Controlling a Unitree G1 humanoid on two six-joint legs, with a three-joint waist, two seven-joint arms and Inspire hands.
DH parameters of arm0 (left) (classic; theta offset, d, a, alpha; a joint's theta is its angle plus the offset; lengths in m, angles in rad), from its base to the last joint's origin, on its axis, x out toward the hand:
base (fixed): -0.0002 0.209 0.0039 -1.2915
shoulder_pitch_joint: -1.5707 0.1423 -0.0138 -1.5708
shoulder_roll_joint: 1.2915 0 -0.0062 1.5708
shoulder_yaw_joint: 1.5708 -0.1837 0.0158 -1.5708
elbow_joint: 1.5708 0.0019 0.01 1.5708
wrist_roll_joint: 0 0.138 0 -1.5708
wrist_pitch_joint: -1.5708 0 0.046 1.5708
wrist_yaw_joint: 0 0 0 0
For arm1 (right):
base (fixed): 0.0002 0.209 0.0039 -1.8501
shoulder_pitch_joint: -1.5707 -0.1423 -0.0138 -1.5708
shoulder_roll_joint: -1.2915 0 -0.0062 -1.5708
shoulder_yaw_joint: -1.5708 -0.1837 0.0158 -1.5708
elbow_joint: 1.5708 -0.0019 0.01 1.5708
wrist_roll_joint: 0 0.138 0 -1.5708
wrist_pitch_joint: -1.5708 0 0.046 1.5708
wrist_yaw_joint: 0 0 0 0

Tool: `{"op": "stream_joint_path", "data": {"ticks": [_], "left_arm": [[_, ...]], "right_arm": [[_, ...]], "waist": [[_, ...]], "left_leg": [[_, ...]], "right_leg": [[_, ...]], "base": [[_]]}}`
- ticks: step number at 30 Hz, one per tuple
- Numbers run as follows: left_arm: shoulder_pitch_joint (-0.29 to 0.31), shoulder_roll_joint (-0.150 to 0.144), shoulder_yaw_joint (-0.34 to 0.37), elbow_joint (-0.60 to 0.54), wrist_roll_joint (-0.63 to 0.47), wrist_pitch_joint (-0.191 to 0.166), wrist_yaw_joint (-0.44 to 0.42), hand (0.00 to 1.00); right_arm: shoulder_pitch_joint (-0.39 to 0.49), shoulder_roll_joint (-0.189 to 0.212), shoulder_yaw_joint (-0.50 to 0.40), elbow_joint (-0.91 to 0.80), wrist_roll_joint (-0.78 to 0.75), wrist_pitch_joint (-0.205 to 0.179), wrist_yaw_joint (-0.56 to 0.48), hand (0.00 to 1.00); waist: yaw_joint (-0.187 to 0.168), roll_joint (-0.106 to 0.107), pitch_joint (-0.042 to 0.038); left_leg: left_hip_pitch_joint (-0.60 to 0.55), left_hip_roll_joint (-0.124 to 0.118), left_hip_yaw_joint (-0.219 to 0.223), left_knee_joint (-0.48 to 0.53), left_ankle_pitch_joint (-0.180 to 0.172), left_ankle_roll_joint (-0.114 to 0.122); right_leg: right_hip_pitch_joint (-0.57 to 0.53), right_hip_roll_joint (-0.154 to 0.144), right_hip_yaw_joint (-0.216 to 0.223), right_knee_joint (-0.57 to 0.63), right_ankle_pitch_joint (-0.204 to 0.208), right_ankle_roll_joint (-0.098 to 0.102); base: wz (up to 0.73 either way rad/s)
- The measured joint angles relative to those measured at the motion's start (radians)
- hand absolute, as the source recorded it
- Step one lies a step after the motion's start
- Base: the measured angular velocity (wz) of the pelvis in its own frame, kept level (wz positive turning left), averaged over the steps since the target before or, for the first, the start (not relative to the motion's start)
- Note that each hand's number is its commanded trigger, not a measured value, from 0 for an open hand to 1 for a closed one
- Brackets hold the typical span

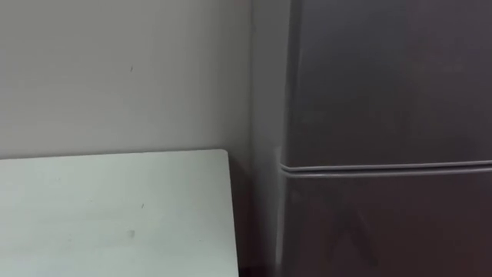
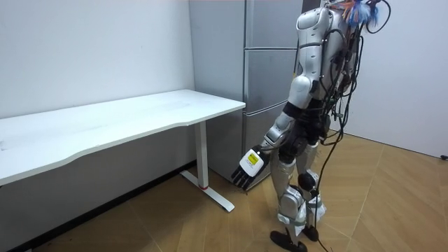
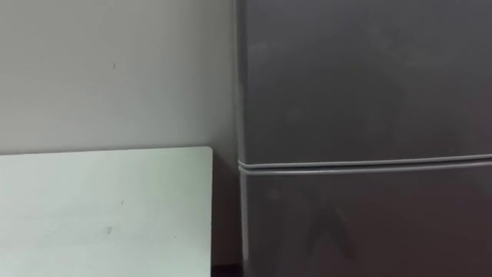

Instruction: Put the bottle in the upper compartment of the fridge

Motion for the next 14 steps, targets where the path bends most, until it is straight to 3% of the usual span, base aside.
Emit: {"op": "stream_joint_path", "data": {"ticks": [5, 14], "left_arm": [[-0.022, -0.012, -0.056, 0.011, -0.001, -0.022, 0.001, 0.0], [-0.019, -0.011, -0.055, 0.011, -0.001, -0.024, 0.001, 0.0]], "right_arm": [[-0.021, 0.006, 0.074, 0.054, -0.047, 0.001, 0.111, 0.0], [-0.027, 0.006, 0.092, 0.077, -0.041, 0.013, 0.204, 0.0]], "waist": [[0.015, 0.007, 0.0005], [0.017, 0.002, -0.002]], "left_leg": [[-0.007, 0.0, -0.003, 0.001, 0.0, 0.0], [-0.017, -0.001, -0.007, 0.002, 0.0, 0.0]], "right_leg": [[-0.004, 0.0, -0.001, 0.0, 0.0, 0.0], [-0.011, -0.001, -0.008, 0.0, -0.001, -0.001]], "base": [[0.02], [0.0]]}}
